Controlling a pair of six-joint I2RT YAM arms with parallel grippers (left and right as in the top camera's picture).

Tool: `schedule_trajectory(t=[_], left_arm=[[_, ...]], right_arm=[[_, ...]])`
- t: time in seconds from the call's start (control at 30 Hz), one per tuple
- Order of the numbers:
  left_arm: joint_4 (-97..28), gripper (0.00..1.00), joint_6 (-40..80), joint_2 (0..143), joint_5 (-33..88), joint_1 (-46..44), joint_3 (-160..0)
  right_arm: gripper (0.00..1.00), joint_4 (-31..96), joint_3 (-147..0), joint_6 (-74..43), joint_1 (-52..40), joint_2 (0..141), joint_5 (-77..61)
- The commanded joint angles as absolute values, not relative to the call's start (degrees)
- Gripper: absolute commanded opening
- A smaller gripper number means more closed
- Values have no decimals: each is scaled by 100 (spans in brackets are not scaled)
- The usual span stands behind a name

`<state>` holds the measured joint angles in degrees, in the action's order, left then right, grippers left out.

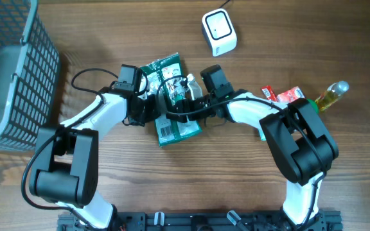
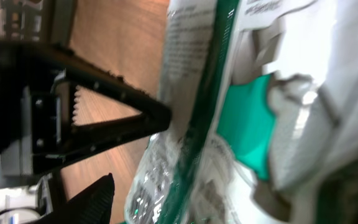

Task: Scan the item barcode
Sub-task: 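Hold the gloves pack upright between both grippers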

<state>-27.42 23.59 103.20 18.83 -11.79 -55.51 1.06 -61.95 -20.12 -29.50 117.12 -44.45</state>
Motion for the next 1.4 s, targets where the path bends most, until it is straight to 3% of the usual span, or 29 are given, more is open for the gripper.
schedule_trajectory(t=[0.0,0.03,0.1,0.23,0.4,0.57,0.77,1.37], left_arm=[[-2783,4,2119,10385,1533,-1151,-5522],[-2783,4,2119,10385,1533,-1151,-5522],[-2783,4,2119,10388,1483,-1151,-5522],[-2762,4,2121,10388,1315,-1149,-5522],[-2499,4,2121,10388,1319,-1151,-5522],[-2462,4,2102,10388,1317,-1151,-5518],[-2486,4,1968,10420,1317,-1151,-5518],[-2488,4,1968,10425,1317,-1151,-5513]], right_arm=[[57,69,-6110,-1968,-2950,11830,-3791],[43,89,-6110,-1970,-2952,11830,-3798],[34,145,-6112,-1975,-2952,11830,-3883],[30,701,-6110,-2464,-2954,11830,-4228],[40,1138,-6110,-2482,-3157,11830,-4641],[54,733,-6112,-2399,-3175,11830,-4362],[55,504,-6112,-2414,-2770,11830,-4355],[55,-508,-6112,-2550,-2744,11830,-3642]])
